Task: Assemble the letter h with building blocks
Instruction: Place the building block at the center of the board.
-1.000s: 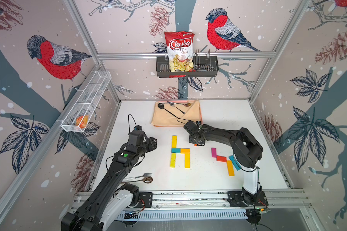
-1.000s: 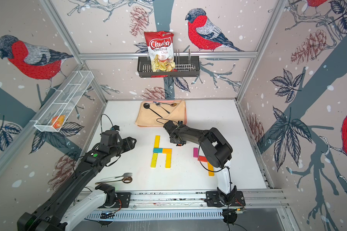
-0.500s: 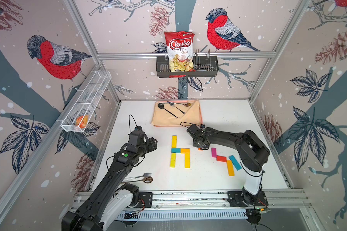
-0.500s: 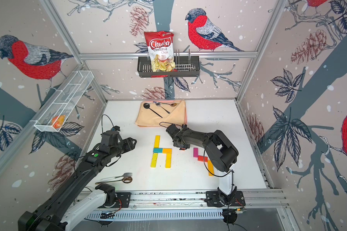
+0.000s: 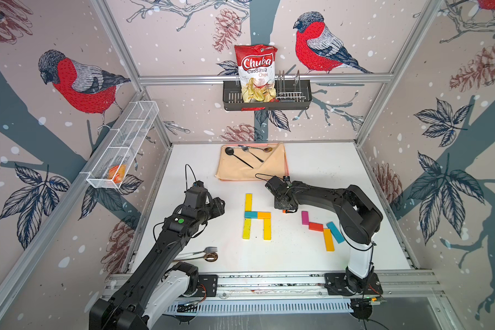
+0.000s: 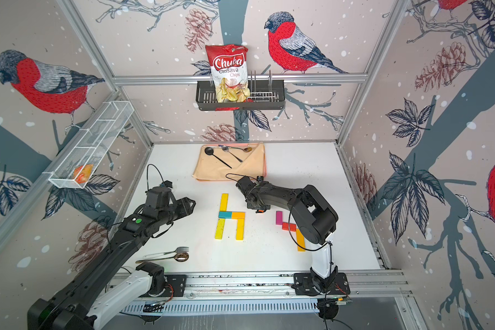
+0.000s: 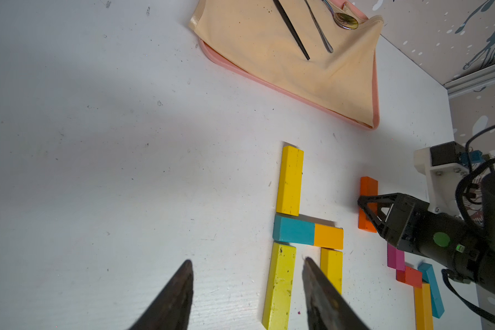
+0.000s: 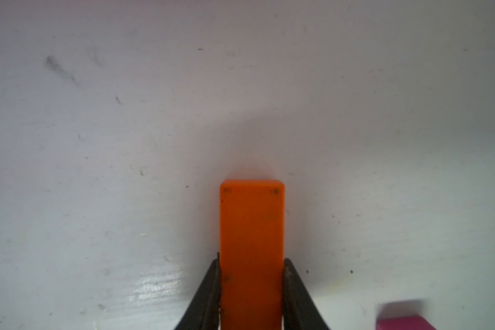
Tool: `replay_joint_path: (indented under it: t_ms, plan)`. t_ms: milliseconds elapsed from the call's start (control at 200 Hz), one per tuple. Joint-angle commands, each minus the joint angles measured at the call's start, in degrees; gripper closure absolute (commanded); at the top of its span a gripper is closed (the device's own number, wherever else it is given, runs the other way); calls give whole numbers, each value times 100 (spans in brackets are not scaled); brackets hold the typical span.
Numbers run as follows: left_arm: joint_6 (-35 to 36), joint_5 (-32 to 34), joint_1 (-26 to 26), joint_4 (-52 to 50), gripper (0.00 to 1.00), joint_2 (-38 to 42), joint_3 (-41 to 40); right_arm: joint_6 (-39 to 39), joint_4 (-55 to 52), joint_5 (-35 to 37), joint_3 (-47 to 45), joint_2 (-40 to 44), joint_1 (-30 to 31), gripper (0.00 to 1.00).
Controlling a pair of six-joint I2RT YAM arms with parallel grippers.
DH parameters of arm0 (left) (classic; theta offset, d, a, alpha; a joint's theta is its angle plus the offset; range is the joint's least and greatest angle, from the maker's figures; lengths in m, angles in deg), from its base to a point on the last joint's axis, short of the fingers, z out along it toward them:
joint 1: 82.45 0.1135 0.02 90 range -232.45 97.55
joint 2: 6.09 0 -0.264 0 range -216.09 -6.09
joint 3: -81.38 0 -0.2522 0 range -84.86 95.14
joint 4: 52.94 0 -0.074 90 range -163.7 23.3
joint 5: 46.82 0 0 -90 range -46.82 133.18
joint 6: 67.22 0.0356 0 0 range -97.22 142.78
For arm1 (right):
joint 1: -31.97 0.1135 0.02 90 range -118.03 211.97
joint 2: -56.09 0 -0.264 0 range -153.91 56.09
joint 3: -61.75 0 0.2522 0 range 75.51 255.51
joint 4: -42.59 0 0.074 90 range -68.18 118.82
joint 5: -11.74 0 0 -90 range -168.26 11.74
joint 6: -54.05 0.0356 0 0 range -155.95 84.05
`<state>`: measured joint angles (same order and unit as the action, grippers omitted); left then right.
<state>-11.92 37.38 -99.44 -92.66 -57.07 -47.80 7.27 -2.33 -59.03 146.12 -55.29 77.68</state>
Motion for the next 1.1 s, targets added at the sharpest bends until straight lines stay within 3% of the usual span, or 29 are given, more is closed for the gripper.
replay_joint_path:
  t_ms: [0, 210, 530, 680, 845, 1096]
  plan:
    - [-15, 18, 10, 187, 40, -8, -22, -86, -146, -200, -44, -138, -47, 70]
    - [-19, 18, 4, 187, 40, 8, -28, -95, -214, -180, -21, 46, -11, 45]
    - [-13, 28, 8, 162, 40, 44, -30, 103, -751, 190, 4, 783, -20, 26]
    - [-19, 27, 4, 150, 40, 79, -18, 408, -829, 153, -685, 1540, -161, 23]
    - [-17, 2, 11, 158, 40, 93, -17, 635, -486, -229, -1896, 2271, -326, 27]
    - [-16, -9, 10, 180, 41, 37, -25, 408, 82, -585, -2370, 2202, -517, 32]
